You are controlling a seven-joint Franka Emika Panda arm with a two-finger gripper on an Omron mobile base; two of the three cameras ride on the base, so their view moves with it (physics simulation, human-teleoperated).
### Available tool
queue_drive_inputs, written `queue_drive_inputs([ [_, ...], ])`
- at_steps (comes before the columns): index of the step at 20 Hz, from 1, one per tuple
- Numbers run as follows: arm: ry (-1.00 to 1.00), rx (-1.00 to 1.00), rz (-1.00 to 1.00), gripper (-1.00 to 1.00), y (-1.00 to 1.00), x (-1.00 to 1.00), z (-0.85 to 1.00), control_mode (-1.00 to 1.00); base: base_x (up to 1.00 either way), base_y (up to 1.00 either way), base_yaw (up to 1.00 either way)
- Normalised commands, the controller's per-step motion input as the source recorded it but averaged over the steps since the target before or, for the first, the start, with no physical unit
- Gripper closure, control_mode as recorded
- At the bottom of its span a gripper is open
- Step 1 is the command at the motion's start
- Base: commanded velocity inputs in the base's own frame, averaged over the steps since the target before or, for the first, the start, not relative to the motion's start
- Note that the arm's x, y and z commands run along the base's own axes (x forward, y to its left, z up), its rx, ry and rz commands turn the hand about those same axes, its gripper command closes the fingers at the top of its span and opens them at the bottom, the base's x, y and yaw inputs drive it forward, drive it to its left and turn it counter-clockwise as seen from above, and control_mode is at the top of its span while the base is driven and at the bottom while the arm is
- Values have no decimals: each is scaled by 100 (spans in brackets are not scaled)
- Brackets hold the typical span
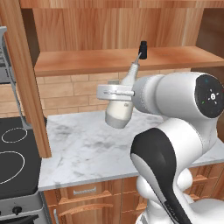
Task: Move the oil and vinegar bottle and shaker from the cabinet to the dining counter.
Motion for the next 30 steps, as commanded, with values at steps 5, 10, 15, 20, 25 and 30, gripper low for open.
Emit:
queue_drive_inputs([
  [5,0,0,0,100,0,0,0,-100,0,0,0],
  [10,0,0,0,100,0,0,0,-100,0,0,0],
  [15,0,0,0,100,0,0,0,-100,0,0,0],
  [20,0,0,0,100,0,0,0,-100,0,0,0],
  [25,0,0,0,100,0,0,0,-100,0,0,0],
  [30,0,0,0,100,0,0,0,100,0,0,0],
])
